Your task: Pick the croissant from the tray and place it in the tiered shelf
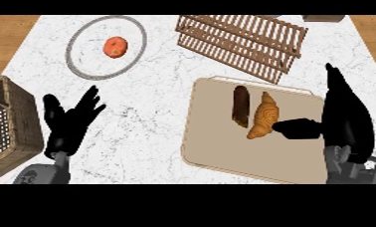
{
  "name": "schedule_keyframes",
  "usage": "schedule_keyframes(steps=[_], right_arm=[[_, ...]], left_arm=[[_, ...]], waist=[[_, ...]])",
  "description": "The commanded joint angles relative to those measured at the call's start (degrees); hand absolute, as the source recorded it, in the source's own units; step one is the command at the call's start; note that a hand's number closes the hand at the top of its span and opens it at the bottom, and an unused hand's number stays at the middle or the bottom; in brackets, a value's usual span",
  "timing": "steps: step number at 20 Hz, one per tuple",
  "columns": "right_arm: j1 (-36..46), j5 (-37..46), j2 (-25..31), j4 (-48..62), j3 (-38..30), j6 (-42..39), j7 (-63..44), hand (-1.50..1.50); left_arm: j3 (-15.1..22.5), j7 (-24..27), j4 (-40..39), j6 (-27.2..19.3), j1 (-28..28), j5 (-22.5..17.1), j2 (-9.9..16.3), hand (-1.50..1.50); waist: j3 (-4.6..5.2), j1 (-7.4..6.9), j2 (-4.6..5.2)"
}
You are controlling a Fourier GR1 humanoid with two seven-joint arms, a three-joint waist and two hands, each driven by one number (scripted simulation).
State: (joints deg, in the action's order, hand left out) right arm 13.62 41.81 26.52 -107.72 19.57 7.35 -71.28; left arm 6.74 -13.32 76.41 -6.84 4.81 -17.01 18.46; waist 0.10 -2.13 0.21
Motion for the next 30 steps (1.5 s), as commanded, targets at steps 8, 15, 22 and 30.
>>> schedule_keyframes(steps=[8, 15, 22, 30], right_arm=[[9.8, 5.6, -14.2, 15.7, -1.4, -12.4, -13.9, -1.50], [9.8, 16.2, -20.4, 20.8, -3.9, -12.4, -13.9, -1.50], [8.8, 22.3, -26.4, 25.7, -7.1, -10.8, -10.6, -1.50], [11.0, 25.1, -26.5, 32.3, -10.2, -9.9, -9.4, -1.50]], left_arm=[[-0.6, -1.9, -0.4, -0.9, 0.2, 0.1, -0.7, 0.00], [-1.4, 2.8, -1.3, -0.1, -4.1, 0.8, -1.0, 0.00], [-2.3, -1.4, 0.9, 0.3, -3.3, -0.5, -0.5, 0.00], [-2.0, 0.6, -1.4, 0.7, -2.6, 1.1, -1.6, 0.00]], waist=[[0.05, 1.45, -0.27], [0.04, 1.85, -0.37], [-0.06, 1.95, -0.27], [-0.06, 1.70, -0.04]])
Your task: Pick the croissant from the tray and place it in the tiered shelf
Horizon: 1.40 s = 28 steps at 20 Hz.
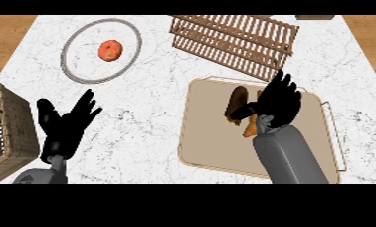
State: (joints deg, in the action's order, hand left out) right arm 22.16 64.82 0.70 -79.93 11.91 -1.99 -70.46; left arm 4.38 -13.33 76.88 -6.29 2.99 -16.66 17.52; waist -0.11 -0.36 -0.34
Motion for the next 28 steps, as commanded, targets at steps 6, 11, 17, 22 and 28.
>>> schedule_keyframes(steps=[6, 11, 17, 22, 28], right_arm=[[-0.4, 4.5, -0.7, 3.3, -0.5, 0.2, -11.5, -1.50], [0.1, 6.7, -0.7, 6.7, -5.9, 2.0, -2.7, -1.50], [1.1, 6.8, -0.7, 10.9, -5.4, 6.2, -1.8, -1.50], [0.7, -1.1, -0.7, 14.1, -7.9, -4.9, 6.2, 1.50], [3.1, -3.9, -0.7, 21.9, -1.2, 8.3, 6.8, 1.50]], left_arm=[[-0.7, -1.4, -1.2, 1.0, 0.1, 0.2, 0.2, 0.00], [0.5, 0.5, -2.9, -0.9, 0.1, 2.9, -2.8, 0.00], [-1.4, -2.6, -2.3, 1.0, 2.3, 1.7, -1.6, 0.00], [-0.4, -1.7, 0.8, 0.4, -0.6, 3.0, -2.1, 0.00], [-2.8, -2.1, 0.4, 2.5, 0.0, 2.4, -0.9, 0.00]], waist=[[0.13, 0.06, 0.31], [0.13, 0.29, 0.43], [0.11, 0.06, 0.45], [0.10, -0.33, 0.44], [0.09, -0.49, 0.50]])
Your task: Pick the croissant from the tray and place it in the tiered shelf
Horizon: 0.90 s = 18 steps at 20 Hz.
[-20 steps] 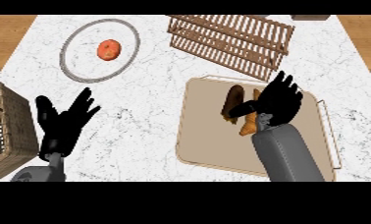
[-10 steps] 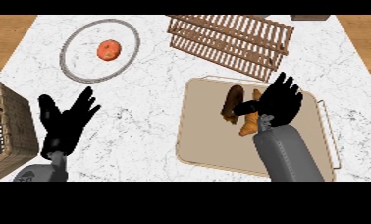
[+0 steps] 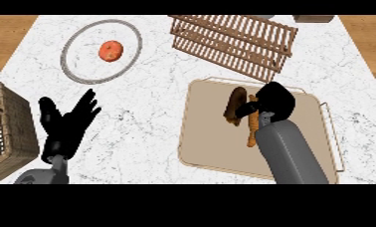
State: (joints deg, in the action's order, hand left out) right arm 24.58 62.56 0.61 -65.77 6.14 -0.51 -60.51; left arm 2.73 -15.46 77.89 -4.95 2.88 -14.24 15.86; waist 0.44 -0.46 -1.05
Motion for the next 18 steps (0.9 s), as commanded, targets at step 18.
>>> schedule_keyframes(steps=[18], right_arm=[[26.5, -21.3, -0.6, -3.5, 30.8, 19.9, -9.9, 1.50]], left_arm=[[1.1, 0.5, -3.1, 1.5, 3.5, 2.5, -2.4, 0.00]], waist=[[-0.37, -4.87, 1.31]])
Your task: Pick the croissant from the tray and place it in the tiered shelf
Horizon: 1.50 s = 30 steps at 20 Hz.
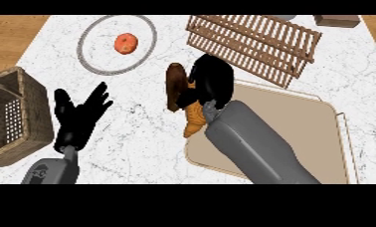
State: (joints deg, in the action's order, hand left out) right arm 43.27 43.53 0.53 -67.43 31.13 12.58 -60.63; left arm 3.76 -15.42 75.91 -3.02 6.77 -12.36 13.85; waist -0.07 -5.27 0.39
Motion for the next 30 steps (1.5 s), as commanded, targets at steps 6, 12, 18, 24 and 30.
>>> schedule_keyframes(steps=[6, 12, 18, 24, 30], right_arm=[[20.2, 5.4, -0.5, -3.4, 4.8, 6.7, -20.2, 1.50], [33.3, 6.2, -0.5, -1.0, -3.8, -1.7, -24.5, 1.50], [40.8, 8.4, -0.5, 3.4, -10.5, -5.7, -24.6, 1.50], [44.7, 10.2, 3.9, 7.8, -19.8, -6.8, -18.8, 1.50], [47.7, 10.5, 7.3, 18.0, -25.7, -6.1, -9.7, 1.50]], left_arm=[[-1.6, -0.1, -0.7, 0.0, -2.2, -0.6, 0.6, 0.00], [-2.0, 1.1, -2.2, -0.8, -2.8, 0.1, 0.1, 0.00], [-1.8, -2.4, 1.5, -1.0, -3.4, -0.2, 0.8, 0.00], [-2.3, 0.0, 0.1, -1.1, -3.9, 0.5, 0.2, 0.00], [-3.2, -0.8, 2.7, 1.1, -5.0, -1.3, 1.1, 0.00]], waist=[[0.21, 2.22, -0.91], [0.24, 3.90, -0.95], [0.14, 4.13, -1.07], [0.13, 5.10, -0.64], [0.15, 3.97, -0.18]])
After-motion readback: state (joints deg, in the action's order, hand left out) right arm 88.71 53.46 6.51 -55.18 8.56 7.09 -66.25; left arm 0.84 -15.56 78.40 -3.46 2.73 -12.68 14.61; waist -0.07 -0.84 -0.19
